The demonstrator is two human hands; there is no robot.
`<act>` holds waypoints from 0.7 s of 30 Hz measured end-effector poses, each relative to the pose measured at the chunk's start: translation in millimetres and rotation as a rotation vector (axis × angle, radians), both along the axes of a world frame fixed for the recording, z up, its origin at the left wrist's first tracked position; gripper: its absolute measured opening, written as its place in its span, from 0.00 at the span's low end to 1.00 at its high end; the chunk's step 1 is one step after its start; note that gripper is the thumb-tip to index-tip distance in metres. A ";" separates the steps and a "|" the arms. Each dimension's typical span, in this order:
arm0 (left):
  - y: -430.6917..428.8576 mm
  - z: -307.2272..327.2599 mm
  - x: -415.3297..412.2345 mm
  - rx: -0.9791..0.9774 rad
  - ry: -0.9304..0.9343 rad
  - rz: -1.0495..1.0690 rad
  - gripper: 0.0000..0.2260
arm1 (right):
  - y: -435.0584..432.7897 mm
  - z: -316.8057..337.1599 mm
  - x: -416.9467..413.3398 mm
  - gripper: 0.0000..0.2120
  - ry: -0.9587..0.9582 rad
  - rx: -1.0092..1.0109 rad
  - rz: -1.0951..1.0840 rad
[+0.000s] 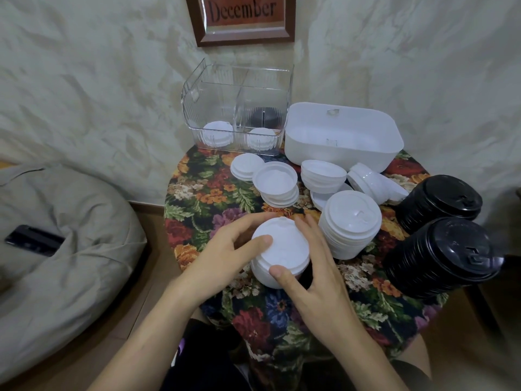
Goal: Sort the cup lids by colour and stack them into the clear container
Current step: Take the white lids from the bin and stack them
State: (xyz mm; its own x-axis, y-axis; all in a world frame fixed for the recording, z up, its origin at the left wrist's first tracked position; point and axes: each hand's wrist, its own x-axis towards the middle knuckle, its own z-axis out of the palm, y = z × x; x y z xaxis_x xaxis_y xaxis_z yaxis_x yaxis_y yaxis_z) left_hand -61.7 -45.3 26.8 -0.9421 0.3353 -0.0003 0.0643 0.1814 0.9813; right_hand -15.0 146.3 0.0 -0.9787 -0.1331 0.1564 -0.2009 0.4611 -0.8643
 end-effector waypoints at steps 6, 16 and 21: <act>-2.9 4.4 0.4 -0.046 -0.044 0.038 0.14 | 2.9 -0.3 0.0 0.36 -0.042 -0.016 0.027; -6.9 11.1 -3.0 0.017 -0.151 0.017 0.12 | -1.0 3.3 1.5 0.37 -0.026 0.039 0.024; -8.2 14.5 -8.2 -0.025 -0.148 -0.028 0.12 | -1.7 4.8 1.5 0.38 -0.013 0.050 0.007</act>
